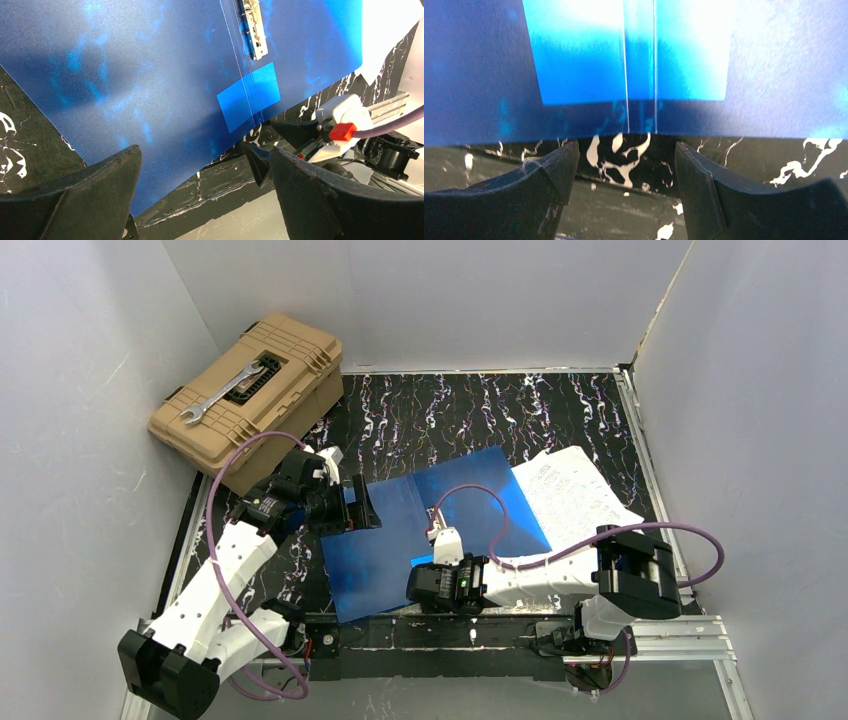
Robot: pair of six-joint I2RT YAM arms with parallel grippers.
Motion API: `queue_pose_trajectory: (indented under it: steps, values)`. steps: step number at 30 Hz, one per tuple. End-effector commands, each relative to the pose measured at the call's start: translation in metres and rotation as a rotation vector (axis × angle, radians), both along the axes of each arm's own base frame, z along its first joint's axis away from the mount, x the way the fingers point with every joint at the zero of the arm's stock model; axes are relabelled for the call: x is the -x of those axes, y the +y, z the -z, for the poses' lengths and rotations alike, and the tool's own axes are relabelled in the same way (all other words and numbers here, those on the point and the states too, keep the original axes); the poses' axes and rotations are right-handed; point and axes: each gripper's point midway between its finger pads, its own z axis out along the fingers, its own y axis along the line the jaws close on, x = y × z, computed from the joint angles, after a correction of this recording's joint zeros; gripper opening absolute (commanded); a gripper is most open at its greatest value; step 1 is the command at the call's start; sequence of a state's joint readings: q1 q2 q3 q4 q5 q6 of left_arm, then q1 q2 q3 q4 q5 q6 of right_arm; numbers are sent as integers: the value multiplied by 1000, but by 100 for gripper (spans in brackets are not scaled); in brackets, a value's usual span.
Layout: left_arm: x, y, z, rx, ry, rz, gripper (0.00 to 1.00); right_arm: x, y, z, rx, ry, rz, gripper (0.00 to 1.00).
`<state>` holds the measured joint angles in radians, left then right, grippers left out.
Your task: Put the files into the folder
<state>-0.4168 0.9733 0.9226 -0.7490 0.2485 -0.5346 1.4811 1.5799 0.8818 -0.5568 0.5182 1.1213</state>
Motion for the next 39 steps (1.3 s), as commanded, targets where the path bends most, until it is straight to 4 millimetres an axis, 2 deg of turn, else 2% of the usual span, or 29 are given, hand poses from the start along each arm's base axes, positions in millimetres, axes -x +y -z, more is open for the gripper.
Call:
queue_pose_trajectory:
  steps: [1,8,12,16,22,28,30,33,39]
  values:
    - [11,0,9,-5,44,21,98,-19,3,13,-17,-24,68,78]
    - [8,-5,17,9,74,17,98,-35,11,16,-40,-40,105,78]
    - [3,-5,28,-10,95,1,98,-39,25,7,-33,-42,70,79]
    - [-3,-5,41,-24,123,-20,98,-49,30,-17,-10,-80,17,81]
    - [-12,-6,57,-47,150,-48,98,-62,27,-66,19,-152,-50,82]
    - [-14,-7,78,-73,194,-66,95,-93,20,-102,-5,-197,-41,78]
    - [-14,-6,84,-88,207,-82,94,-105,18,-108,-10,-204,-36,76]
    - [-16,-3,93,-114,220,-118,92,-122,20,-111,-19,-196,-42,66]
    - [-14,-4,109,-147,254,-144,83,-151,26,-101,-24,-154,-56,45]
